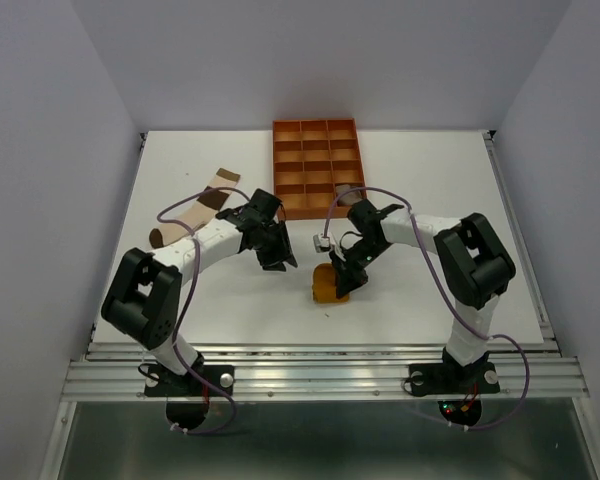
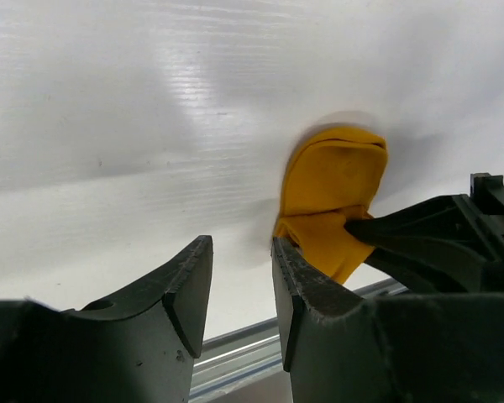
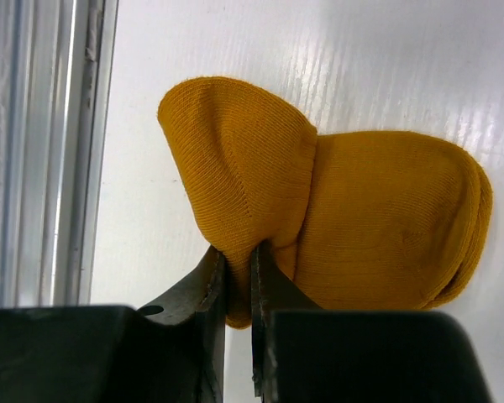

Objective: Roll the socks
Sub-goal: Roll the sock at the center of the board.

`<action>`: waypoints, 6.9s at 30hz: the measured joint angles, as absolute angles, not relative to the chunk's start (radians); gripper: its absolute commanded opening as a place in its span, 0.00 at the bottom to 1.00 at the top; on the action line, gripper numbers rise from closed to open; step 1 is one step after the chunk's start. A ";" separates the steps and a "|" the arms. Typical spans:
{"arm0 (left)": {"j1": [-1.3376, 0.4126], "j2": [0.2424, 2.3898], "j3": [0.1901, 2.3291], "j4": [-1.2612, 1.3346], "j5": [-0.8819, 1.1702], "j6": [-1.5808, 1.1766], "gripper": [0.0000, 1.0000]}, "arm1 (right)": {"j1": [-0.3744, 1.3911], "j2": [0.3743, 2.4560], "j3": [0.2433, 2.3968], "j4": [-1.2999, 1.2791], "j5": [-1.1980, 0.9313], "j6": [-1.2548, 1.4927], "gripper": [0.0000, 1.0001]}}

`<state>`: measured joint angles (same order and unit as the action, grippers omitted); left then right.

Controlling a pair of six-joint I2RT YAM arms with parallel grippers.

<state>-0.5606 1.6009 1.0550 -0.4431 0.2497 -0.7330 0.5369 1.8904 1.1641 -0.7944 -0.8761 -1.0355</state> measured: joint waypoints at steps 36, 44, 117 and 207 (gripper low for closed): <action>-0.765 1.480 0.788 -0.097 0.317 -0.673 0.45 | 0.476 2.003 1.186 -0.773 -1.002 -0.717 0.01; -0.765 1.549 0.781 -0.023 0.332 -0.690 0.42 | 0.476 2.003 1.181 -0.772 -1.010 -0.728 0.01; -0.738 1.864 1.135 -0.356 0.475 -0.805 0.00 | 0.723 1.341 0.770 -0.414 -0.465 -1.134 0.71; -0.704 1.441 0.902 -0.257 0.285 -0.782 0.45 | 0.527 1.858 1.169 -0.804 -0.821 -1.098 0.01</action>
